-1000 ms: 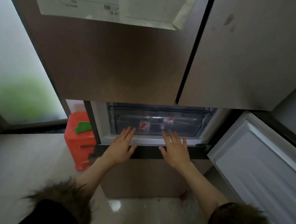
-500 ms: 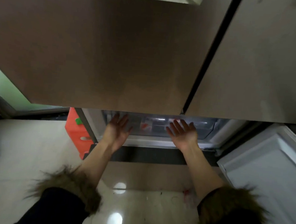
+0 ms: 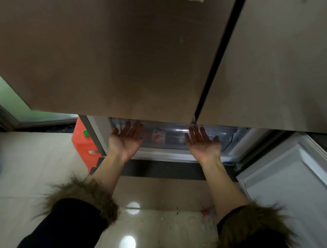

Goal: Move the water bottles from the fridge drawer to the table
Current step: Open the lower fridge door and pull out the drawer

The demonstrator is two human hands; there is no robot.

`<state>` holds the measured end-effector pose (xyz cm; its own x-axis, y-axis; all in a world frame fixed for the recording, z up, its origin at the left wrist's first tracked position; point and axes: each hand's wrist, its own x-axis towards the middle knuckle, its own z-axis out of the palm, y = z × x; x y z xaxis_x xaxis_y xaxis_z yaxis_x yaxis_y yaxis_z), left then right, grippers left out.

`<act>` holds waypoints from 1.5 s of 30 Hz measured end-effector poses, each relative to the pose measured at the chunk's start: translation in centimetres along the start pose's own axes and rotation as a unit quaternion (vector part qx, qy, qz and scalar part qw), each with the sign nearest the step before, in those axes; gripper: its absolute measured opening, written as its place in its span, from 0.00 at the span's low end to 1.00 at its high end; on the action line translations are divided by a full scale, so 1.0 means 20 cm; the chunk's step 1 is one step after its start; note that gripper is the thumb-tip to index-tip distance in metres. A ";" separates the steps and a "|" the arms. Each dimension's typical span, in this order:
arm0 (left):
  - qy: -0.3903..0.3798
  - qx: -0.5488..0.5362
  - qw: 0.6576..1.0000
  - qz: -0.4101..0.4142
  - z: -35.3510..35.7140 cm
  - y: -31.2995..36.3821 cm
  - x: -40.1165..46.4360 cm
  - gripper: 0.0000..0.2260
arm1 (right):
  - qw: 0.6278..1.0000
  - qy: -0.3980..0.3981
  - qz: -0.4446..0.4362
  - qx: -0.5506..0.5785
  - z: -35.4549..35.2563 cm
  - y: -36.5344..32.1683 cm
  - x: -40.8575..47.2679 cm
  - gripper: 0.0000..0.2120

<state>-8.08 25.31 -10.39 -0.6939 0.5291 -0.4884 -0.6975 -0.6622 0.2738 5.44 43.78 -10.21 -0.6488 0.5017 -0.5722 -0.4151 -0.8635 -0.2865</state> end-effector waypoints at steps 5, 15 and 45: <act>0.020 0.023 1.000 -0.008 0.03 0.01 -0.01 0.21 | 1.000 -0.008 0.000 -0.008 0.03 -0.01 -0.04 0.29; 0.031 0.031 0.999 -0.006 -0.03 -0.01 -0.13 0.25 | 1.000 -0.007 0.006 -0.015 -0.04 0.00 -0.14 0.29; 0.062 0.068 0.996 0.011 -0.26 -0.14 -0.59 0.24 | 0.998 -0.017 0.009 -0.055 -0.34 0.04 -0.59 0.28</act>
<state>2.90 18.16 -9.76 -0.6877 0.4405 -0.5771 -0.7061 -0.5906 0.3907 17.05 36.80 -8.90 -0.6775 0.4861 -0.5520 -0.3319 -0.8718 -0.3604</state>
